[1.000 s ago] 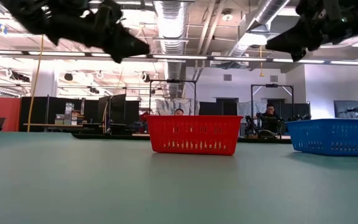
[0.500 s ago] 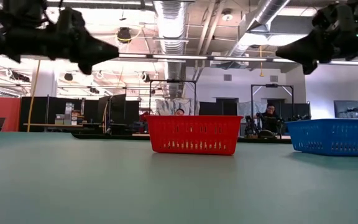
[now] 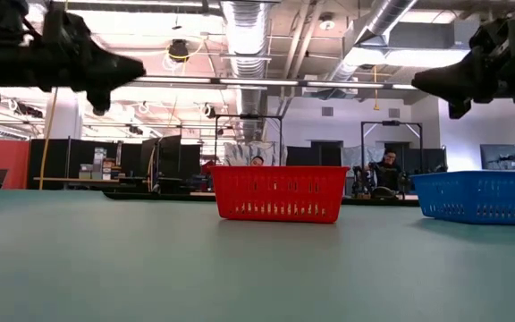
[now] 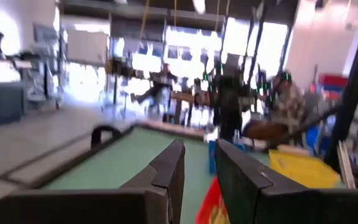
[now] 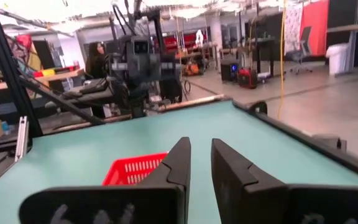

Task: Sort crayons
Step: Return to Home Position

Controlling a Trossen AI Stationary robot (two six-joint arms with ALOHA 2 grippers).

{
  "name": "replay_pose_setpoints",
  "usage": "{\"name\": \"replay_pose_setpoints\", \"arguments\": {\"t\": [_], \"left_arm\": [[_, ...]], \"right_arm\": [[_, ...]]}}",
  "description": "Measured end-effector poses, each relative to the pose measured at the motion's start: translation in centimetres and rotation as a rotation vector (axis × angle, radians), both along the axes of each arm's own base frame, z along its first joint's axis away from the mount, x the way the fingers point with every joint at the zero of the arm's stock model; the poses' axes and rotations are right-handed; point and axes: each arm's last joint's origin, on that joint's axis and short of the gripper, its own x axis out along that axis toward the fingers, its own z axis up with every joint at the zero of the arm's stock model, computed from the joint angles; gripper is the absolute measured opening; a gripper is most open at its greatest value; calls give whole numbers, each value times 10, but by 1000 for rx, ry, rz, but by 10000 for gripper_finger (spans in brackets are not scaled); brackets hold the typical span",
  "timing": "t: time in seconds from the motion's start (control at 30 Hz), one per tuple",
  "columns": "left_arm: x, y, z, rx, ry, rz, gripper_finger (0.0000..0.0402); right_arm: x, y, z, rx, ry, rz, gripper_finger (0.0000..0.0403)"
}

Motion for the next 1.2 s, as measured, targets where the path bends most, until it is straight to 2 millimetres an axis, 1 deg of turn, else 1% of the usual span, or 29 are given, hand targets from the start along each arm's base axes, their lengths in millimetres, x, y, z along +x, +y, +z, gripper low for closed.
{"name": "replay_pose_setpoints", "arguments": {"t": [0.13,0.43,0.57,0.77,0.83,1.0,1.1,1.2], "left_arm": [[-8,-2,5,5,-62,23,77],[-21,-6,7,-16,-121,128,77],[-19,-8,2,-39,-78,156,77],[-18,-6,-9,-96,32,333,77],[-18,-7,-12,-96,59,360,77],[-17,-7,-17,-113,114,386,77],[-17,-7,-20,-131,130,388,77],[-16,-7,-20,-133,135,376,77]], "right_arm": [[0,0,-3,15,29,2,63],[1,1,-9,28,90,19,63],[1,4,-10,-5,111,42,63],[1,4,-11,-38,128,43,63],[1,4,-11,-66,134,28,63],[0,2,-10,-121,149,-38,63],[0,1,-10,-95,141,-84,63],[0,0,-10,-79,137,-91,63]]}}
